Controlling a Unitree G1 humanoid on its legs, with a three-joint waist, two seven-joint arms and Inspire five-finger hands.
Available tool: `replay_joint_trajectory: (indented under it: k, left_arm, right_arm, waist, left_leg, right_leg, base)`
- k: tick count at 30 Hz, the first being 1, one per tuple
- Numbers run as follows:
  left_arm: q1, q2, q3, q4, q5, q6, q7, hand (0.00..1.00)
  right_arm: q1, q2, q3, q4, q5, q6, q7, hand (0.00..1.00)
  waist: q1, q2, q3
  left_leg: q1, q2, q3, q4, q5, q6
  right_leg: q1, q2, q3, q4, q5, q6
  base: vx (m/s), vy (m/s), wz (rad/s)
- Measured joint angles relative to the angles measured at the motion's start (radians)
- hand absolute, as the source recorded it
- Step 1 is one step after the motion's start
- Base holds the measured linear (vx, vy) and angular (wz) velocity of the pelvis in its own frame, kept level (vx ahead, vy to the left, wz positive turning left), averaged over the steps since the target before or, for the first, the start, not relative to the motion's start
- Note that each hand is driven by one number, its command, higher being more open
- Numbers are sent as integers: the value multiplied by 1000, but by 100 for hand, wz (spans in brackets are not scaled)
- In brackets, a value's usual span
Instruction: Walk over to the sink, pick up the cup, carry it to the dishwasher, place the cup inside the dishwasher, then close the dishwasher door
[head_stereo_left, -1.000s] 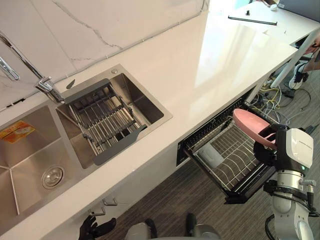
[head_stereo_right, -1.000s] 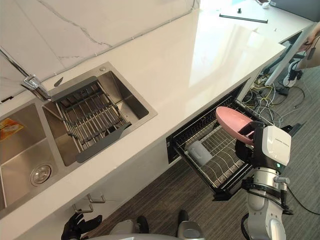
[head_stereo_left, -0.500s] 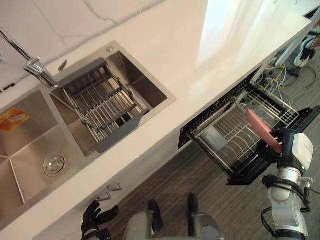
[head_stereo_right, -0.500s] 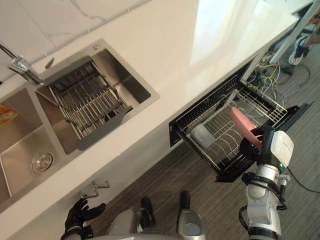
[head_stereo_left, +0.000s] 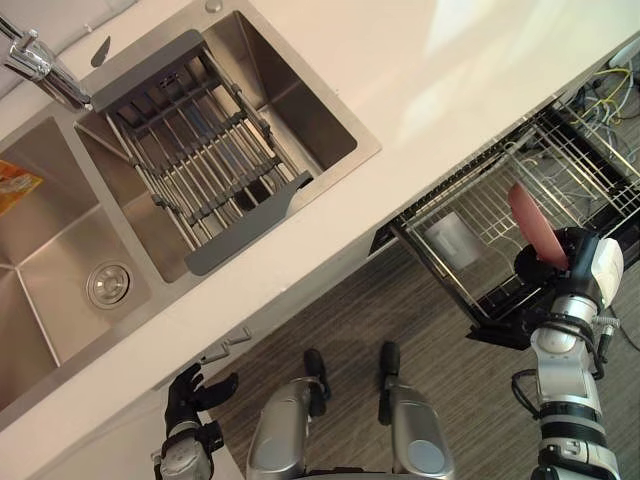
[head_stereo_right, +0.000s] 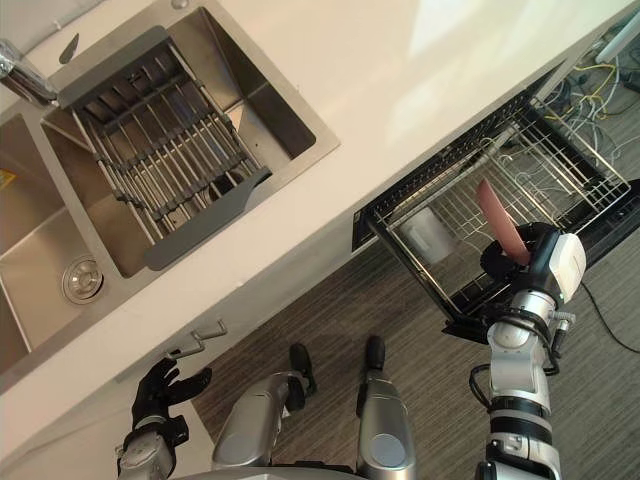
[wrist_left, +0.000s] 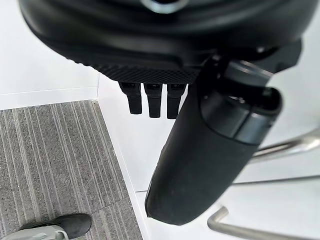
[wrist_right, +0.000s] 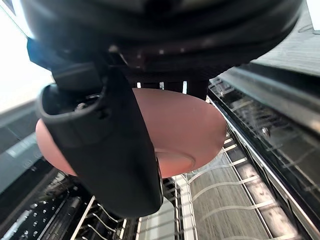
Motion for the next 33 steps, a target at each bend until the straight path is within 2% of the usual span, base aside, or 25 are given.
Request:
replay_joint_trajectory:
  k: [3, 4, 18, 23, 26, 33]
  left_arm:
    - [0, 1, -3, 0, 0, -3, 0, 90]
    - [0, 2, -3, 0, -1, -3, 0, 90]
    - [-2, 15, -4, 0, -17, -3, 0, 90]
    - [-2, 14, -3, 0, -16, -2, 7, 90]
    - [-1, 13, -2, 0, -16, 1, 8, 90]
    - [-1, 5, 34, 0, -14, 8, 10, 90]
  right_arm:
    - [-31, -2, 0, 51, 10, 9, 0, 30]
    - [-39, -2, 0, 64, 11, 14, 0, 90]
    - [-113, -22, 16, 106, 42, 19, 0, 90]
    - [-53, -11, 8, -40, 38, 23, -5, 90]
    - [3, 28, -22, -175, 39, 20, -25, 90]
    - [147, 136, -99, -369, 94, -35, -44, 90]
  waist:
    - [2, 2, 4]
    - [3, 1, 5]
    - [10, 1, 16]
    - [9, 0, 16]
    - [8, -1, 17]
    - [2, -25, 17]
  left_leg:
    - [-4, -9, -6, -17, 10, 2]
    - [-4, -11, -10, -22, 13, 3]
    - [-4, -26, -28, -49, 34, 5]
    - [1, -26, -30, -52, 35, 5]
    - [9, -26, -35, -53, 34, 4]
    - [28, -24, -37, -55, 31, 0]
  right_leg:
    - [-8, -10, -6, 1, 0, 0]
    - [-8, -11, -8, 0, 0, 0]
    - [-9, -15, -19, -1, 0, 1]
    - [-4, -14, -19, -5, 1, 1]
    - [8, -12, -22, -12, 1, 1]
    - [31, -10, -24, -22, 1, 1]
  base:
    - [-2, 19, 8]
    - [6, 16, 10]
    - [-2, 1, 3]
    - [0, 0, 0]
    - [0, 1, 1]
    - [0, 1, 0]
